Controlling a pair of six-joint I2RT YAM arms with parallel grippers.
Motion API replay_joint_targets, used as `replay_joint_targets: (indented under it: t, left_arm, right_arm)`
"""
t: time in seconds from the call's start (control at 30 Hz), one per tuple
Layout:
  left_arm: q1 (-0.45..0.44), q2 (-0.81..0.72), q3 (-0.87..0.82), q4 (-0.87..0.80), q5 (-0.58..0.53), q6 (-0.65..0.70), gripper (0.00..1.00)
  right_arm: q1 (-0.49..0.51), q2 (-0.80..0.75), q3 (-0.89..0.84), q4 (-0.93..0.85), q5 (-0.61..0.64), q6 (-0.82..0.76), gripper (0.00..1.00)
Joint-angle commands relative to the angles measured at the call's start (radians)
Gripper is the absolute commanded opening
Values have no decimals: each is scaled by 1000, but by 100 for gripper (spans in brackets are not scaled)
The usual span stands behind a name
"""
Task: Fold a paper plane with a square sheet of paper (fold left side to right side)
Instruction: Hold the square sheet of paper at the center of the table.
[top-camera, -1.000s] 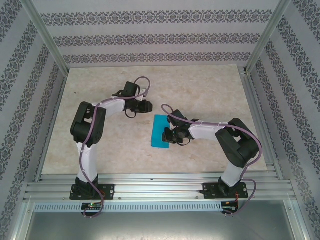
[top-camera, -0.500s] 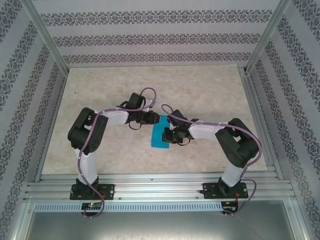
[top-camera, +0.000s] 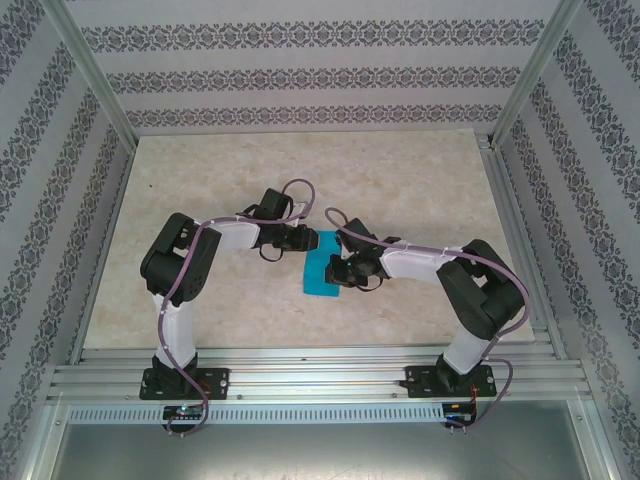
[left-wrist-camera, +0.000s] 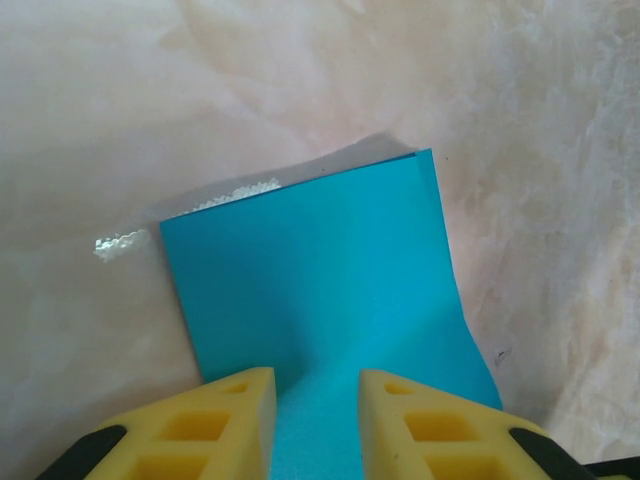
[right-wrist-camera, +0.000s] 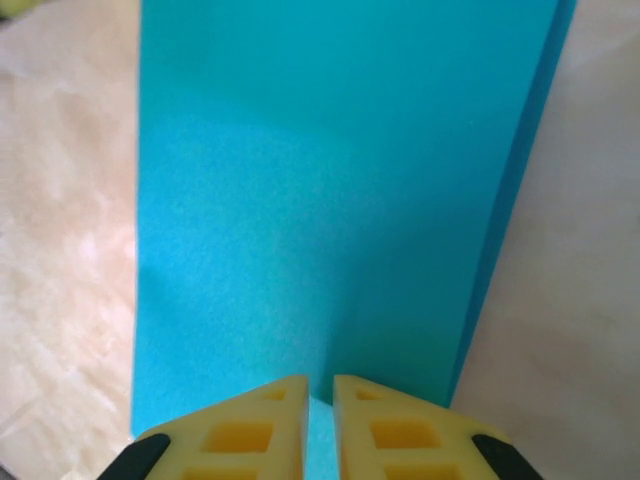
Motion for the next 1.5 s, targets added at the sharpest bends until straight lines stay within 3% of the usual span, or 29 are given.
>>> replay_joint_targets:
  t: [0.0,0.23,0.4,0.7,1.03,1.2,1.47]
  left_arm:
    - [-24,55,-4,-57,-67,62,29]
    - [-27,53,-5,-75,-76,81,29]
    - [-29,51,-6,-62,-76,70,29]
    - [-34,44,3,-80,-83,79,29]
    - [-33,-84,-35,-69,-67,91,34]
    - [-34,-178,-104,-3,-7,76,34]
    - [-33,-138,-149,130,63,31,29]
  right_arm:
    - [-42,-86,45,1,-24,2,17]
    - [-148,26,132,135,-106,34,15]
    - [-170,173,255,152,-100,53,12]
    - [-180,318,314,169,-103,59,11]
    - [-183,340,292,54,-14,-24,11]
    - [-183,346,277,60,-12,-26,11]
    - [-179,348,285,47,-9,-36,11]
